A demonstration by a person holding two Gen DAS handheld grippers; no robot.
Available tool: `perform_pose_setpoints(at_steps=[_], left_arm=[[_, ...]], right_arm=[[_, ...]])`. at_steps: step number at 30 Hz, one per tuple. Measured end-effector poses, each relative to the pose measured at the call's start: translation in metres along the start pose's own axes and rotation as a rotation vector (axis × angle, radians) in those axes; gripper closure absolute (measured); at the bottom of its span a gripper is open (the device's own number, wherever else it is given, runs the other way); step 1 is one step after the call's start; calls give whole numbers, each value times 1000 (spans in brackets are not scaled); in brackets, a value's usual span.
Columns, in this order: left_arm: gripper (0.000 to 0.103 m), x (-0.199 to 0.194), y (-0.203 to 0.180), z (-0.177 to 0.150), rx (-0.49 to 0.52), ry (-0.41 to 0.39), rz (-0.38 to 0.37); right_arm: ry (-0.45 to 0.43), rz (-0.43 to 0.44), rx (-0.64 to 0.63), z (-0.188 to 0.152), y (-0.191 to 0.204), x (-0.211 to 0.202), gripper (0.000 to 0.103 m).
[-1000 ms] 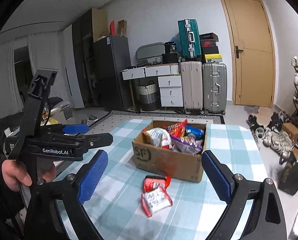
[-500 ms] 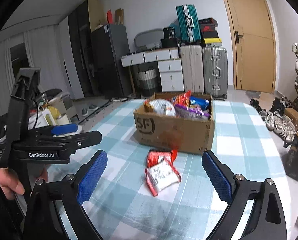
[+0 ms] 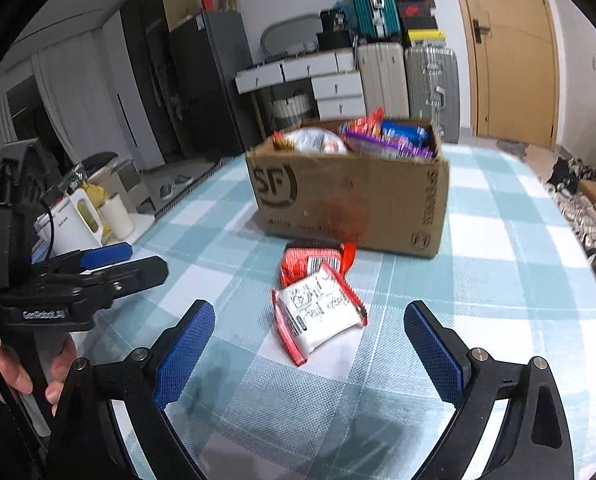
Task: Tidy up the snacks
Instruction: 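Grasp the white-and-red packet with the right tool, then grasp the red wrapped packet with left tool while right tool holds the white packet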
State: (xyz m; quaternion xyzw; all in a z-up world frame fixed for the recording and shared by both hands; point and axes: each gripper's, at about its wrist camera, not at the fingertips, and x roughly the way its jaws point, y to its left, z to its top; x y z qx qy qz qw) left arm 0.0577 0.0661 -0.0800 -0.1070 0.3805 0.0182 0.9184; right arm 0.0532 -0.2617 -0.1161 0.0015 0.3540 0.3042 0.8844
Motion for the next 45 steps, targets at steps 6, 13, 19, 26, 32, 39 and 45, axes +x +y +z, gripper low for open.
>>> perform_pose_setpoints(at_steps=[6, 13, 19, 26, 32, 39, 45], left_arm=[[1, 21, 8, -1, -23, 34, -11], [1, 34, 11, -2, -24, 61, -24], [1, 41, 16, -3, -40, 76, -21], [1, 43, 17, -2, -47, 82, -21], [1, 37, 12, -3, -41, 78, -16], [1, 34, -1, -1, -15, 78, -16], [1, 52, -14, 5, -23, 153, -68]], right_arm=[[70, -6, 17, 0, -5, 38, 6], [110, -16, 0, 9, -4, 62, 6], [151, 31, 20, 13, -8, 79, 24], [156, 65, 27, 11, -8, 82, 49], [120, 64, 59, 7, -15, 71, 51], [78, 71, 84, 2, -22, 48, 51], [39, 68, 103, -5, -32, 19, 51]])
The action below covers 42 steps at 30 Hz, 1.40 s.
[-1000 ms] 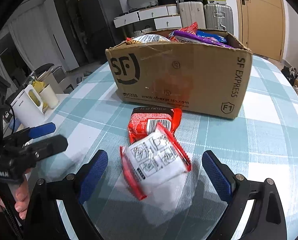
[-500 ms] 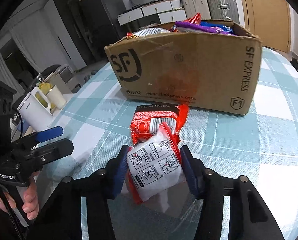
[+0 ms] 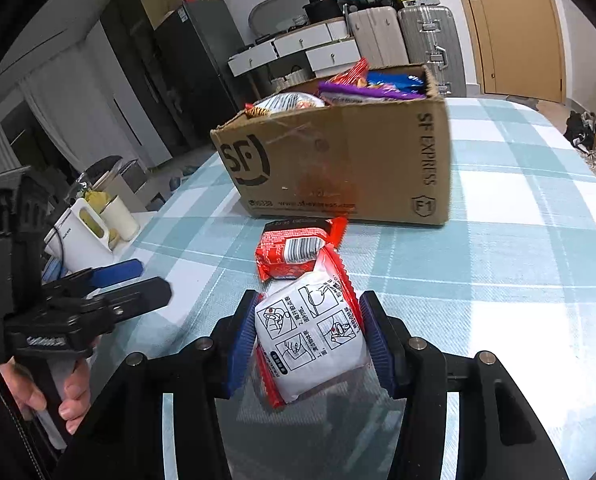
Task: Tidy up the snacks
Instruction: 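Grasp the red wrapped packet with left tool while right tool holds the white packet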
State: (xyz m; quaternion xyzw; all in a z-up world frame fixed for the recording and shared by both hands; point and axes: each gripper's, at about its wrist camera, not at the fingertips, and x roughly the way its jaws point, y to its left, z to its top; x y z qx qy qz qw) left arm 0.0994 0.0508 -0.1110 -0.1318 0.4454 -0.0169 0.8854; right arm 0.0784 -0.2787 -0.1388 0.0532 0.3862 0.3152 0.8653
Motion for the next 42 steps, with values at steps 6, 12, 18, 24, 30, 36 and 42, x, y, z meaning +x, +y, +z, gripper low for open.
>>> perform_pose_setpoints(at_steps=[6, 12, 18, 24, 30, 36, 42], left_arm=[[1, 23, -19, 9, 22, 33, -5], [1, 46, -41, 30, 53, 44, 71], [1, 61, -61, 47, 69, 54, 48], [1, 88, -78, 62, 87, 97, 92], [1, 109, -90, 68, 95, 124, 121], [2, 116, -101, 76, 117, 102, 196], [12, 122, -105, 82, 103, 110, 204]], right_arm=[[-23, -13, 34, -15, -11, -26, 51], [-28, -47, 68, -27, -24, -43, 51], [-52, -73, 90, -34, -32, -56, 51], [-55, -82, 77, -35, -30, -57, 51], [-61, -66, 56, -33, -25, -60, 51], [-69, -72, 39, -32, -21, -61, 51], [-78, -80, 62, -34, -21, -69, 51]])
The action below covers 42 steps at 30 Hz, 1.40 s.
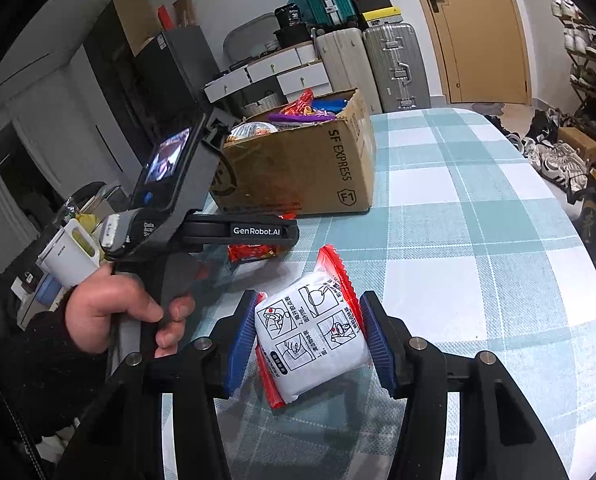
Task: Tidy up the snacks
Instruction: 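Grasp the red wrapped packet with left tool while right tool holds the white packet, then carry the white packet and red packet over the SF box with both tools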
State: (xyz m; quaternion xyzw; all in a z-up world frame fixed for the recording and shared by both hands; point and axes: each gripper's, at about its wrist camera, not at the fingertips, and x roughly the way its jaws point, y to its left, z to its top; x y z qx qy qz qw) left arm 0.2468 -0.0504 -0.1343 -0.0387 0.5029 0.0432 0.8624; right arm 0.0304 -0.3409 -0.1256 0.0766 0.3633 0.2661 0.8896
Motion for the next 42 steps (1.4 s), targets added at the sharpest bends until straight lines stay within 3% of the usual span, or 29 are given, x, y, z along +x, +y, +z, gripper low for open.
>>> perform_pose_setpoints(at_steps=[2, 4, 7, 20, 25, 31, 39, 42], left_arm=[[24, -4, -2, 1, 12, -18, -5], [50, -9, -5, 3, 29, -35, -20], [55, -15, -12, 4, 87, -45, -137], [57, -66, -16, -9, 122, -89, -166], [57, -109, -2, -34, 125, -109, -177], [57, -134, 8, -54, 116, -132, -188], [57, -151, 20, -76, 95, -149, -204], [57, -151, 36, -82, 60, -128, -255]], right_arm=[[-4, -4, 4, -2, -1, -4, 51], [-5, -9, 5, -3, -1, -7, 51], [-9, -14, 17, -5, -3, -12, 51], [-41, -12, -3, -9, 16, -35, 50], [-57, -12, -16, -9, 25, -45, 50], [-73, -7, -33, -7, 36, -55, 50], [-93, 3, -58, 0, 51, -64, 50], [-91, 7, -74, 4, 57, -64, 50]])
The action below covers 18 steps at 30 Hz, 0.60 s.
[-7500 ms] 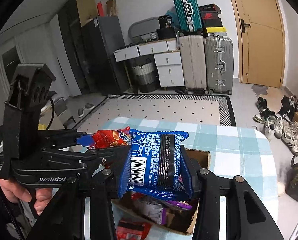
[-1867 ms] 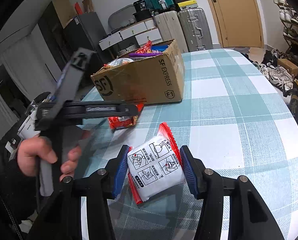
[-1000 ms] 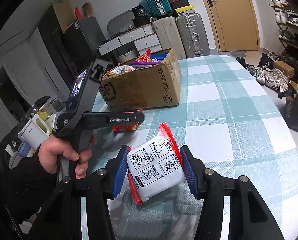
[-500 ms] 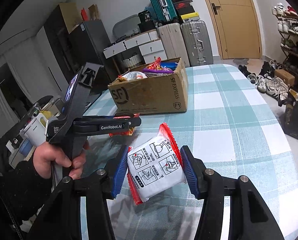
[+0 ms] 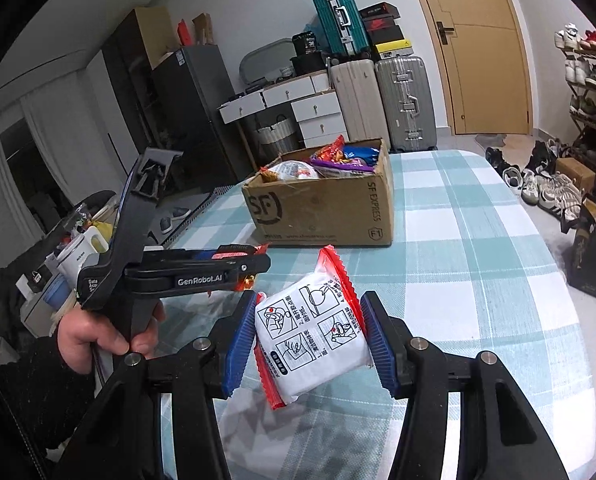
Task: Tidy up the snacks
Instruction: 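Carry the white packet and red packet over the SF box with both tools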
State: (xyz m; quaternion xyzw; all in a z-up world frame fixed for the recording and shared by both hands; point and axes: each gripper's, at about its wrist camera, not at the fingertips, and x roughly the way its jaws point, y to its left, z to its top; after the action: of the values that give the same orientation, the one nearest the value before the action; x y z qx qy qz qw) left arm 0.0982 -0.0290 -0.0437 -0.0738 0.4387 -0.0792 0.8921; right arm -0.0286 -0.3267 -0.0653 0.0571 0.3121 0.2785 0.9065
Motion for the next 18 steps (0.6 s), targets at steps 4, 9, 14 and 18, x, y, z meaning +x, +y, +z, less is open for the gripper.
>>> perform_pose_setpoints(at_steps=[4, 9, 14, 18], left_arm=[[57, 2, 24, -2, -46, -9, -14], [57, -13, 41, 0, -77, -41, -29], [57, -33, 54, 11, -98, -71, -42], [57, -46, 61, 25, -104, -88, -43]], right_arm=[[1, 15, -18, 8, 6, 4, 50], [6, 35, -34, 23, 11, 11, 50], [-12, 65, -61, 52, 17, 19, 50], [-26, 81, -77, 75, 19, 22, 50]])
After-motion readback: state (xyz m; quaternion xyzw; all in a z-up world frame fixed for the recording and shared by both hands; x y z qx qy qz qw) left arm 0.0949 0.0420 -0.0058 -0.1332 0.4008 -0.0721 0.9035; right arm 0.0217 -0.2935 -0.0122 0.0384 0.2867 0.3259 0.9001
